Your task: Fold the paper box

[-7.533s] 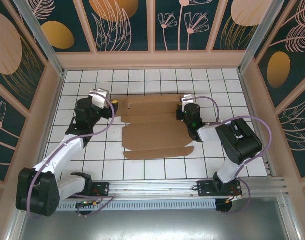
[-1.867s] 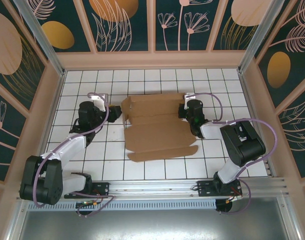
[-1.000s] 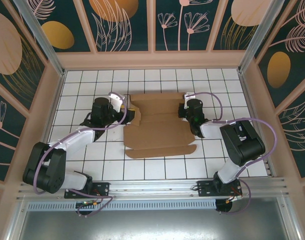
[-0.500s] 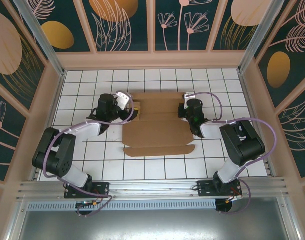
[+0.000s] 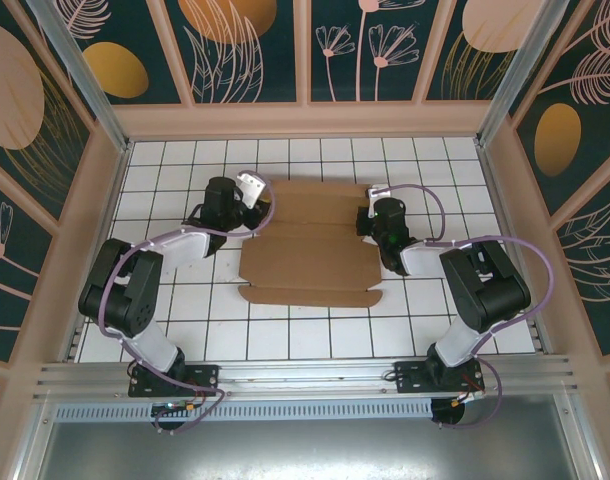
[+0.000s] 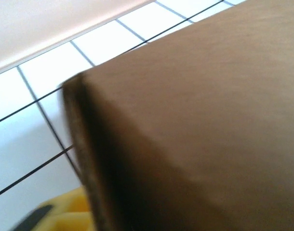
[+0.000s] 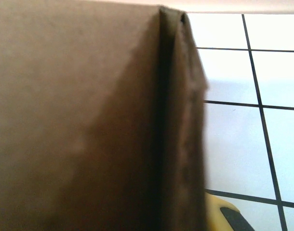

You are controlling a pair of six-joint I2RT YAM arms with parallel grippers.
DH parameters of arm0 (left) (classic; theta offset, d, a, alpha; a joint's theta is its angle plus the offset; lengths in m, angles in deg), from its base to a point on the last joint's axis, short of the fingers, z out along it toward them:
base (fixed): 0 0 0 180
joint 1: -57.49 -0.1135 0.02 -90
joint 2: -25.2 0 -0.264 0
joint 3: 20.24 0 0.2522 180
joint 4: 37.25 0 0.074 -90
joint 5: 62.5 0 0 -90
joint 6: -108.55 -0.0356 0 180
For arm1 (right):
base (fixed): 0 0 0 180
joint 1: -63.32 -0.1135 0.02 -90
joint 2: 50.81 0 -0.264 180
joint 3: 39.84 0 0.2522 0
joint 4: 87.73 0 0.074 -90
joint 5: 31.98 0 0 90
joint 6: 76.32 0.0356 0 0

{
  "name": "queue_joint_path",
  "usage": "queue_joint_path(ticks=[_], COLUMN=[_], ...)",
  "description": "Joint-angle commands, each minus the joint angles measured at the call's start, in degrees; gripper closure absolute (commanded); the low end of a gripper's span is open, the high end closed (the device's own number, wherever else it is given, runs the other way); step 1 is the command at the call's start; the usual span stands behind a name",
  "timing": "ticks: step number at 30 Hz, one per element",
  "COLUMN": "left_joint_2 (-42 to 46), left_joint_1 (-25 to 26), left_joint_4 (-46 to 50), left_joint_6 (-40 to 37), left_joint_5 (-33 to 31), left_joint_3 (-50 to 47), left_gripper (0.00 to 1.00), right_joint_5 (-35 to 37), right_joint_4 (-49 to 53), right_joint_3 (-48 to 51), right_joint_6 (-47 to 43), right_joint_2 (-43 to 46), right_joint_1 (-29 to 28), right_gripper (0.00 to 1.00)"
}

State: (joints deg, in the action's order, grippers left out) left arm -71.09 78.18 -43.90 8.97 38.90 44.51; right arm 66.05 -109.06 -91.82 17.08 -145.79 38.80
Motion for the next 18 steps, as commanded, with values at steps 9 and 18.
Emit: queue_joint_path(ticks=[9,18], left_joint_2=[1.26,2.03], left_joint_1=[0.47,5.13], left_joint_4=[0.95,1.09], left_joint_6=[6.87,7.88], left_joint_5=[-10.75,-24.53], left_joint_3=[-0.68,-2.07], left_gripper=[0.99,1.00], right_joint_5=[3.94,10.04], right_joint_4=[-1.29,1.27], right_joint_3=[0.25,-1.21], right_joint_6=[1.92,5.75], right_joint_2=[2.40,3.54], right_joint_1=[-6.01,-9.44], right_gripper=[1.00,1.00])
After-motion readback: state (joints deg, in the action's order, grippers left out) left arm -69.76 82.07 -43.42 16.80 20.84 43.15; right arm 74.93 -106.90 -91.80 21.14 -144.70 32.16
